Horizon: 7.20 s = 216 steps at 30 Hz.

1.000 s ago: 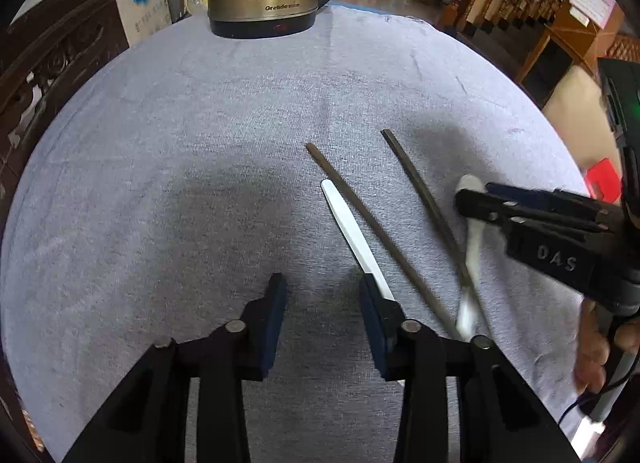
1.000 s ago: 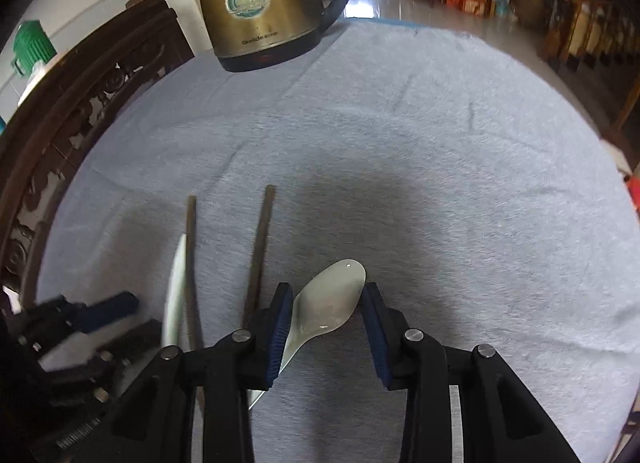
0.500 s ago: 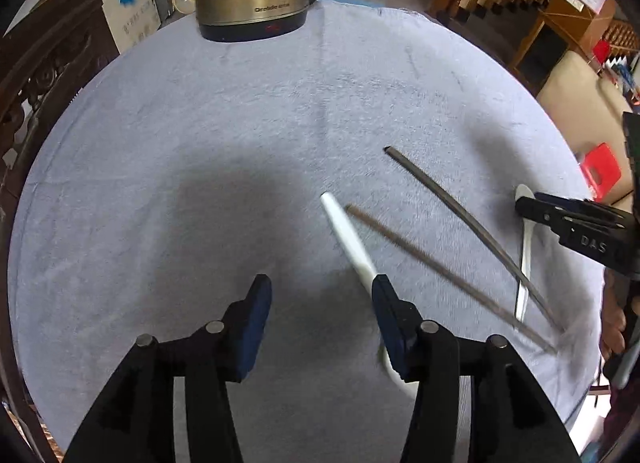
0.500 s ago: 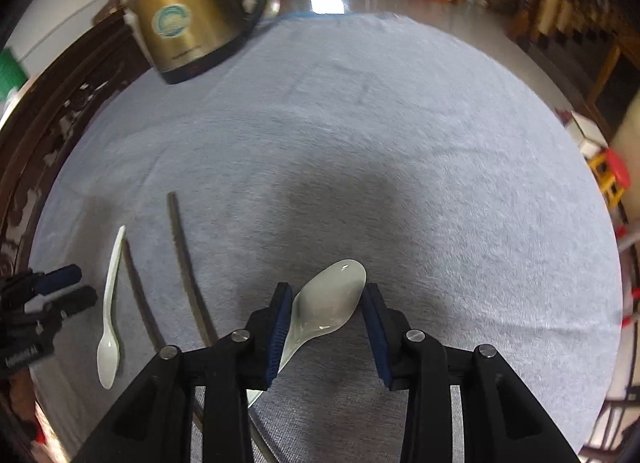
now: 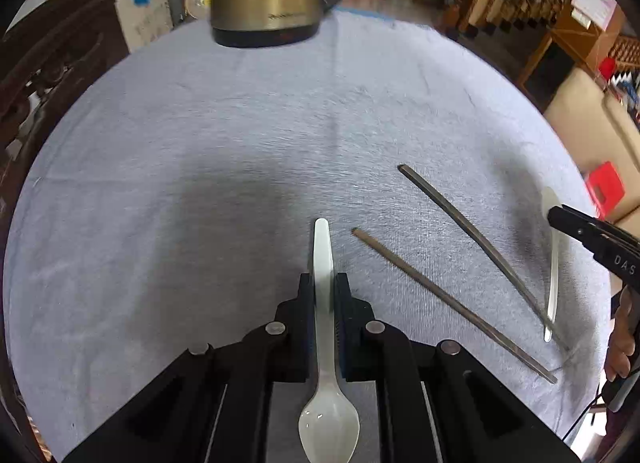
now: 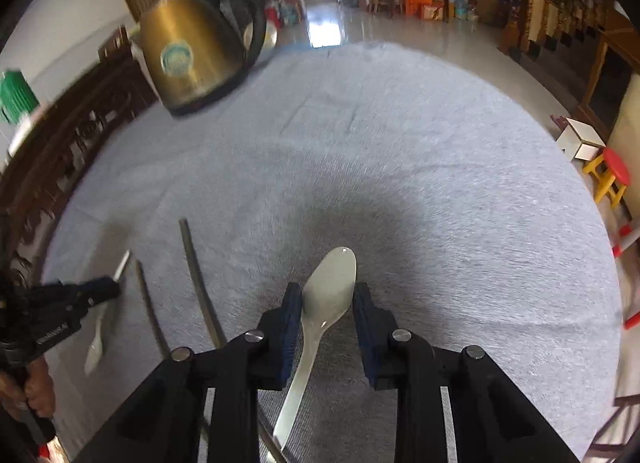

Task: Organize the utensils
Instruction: 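Grasp a white spoon with the left gripper while the right gripper grasps another white spoon, then lift both white spoons and carry them above the grey holder, then lower both spoons into the grey holder and open both grippers, then move both grippers back to the remaining spoon and chopsticks on the cloth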

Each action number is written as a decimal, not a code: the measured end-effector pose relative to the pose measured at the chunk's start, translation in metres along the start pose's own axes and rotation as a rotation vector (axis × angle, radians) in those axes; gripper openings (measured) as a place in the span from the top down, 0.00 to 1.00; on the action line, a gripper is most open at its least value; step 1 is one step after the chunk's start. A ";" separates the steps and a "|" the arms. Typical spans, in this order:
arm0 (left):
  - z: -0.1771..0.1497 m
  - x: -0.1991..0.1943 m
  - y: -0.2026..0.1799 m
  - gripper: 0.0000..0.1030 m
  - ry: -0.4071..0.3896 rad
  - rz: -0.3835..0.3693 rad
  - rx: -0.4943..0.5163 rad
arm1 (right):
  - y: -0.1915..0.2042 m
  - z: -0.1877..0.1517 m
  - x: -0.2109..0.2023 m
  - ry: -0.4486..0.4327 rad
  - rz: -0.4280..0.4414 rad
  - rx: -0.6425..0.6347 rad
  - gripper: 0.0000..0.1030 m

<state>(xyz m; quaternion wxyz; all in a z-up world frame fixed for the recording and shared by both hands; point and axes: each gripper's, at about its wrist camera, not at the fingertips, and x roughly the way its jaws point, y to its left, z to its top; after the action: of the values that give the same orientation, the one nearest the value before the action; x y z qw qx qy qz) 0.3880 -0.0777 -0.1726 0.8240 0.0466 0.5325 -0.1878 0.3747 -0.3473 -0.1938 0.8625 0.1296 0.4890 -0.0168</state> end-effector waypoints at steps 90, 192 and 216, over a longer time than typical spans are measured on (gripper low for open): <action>-0.167 -0.269 -0.078 0.90 -0.692 -0.063 -0.040 | 0.105 -0.182 -0.287 -0.725 0.149 0.021 0.73; -0.175 -0.249 0.036 0.35 -0.817 -0.227 -0.225 | 0.074 -0.195 -0.328 -1.026 -0.006 0.021 0.70; -0.151 -0.099 -0.001 0.36 -0.316 0.018 0.080 | -0.045 -0.188 -0.180 -0.382 0.032 0.357 0.70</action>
<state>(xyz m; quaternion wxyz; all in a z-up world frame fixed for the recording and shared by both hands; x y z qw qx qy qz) 0.2222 -0.0114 -0.1486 0.8966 0.0542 0.3880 -0.2065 0.1163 -0.3629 -0.1422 0.9027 0.2821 0.3043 -0.1134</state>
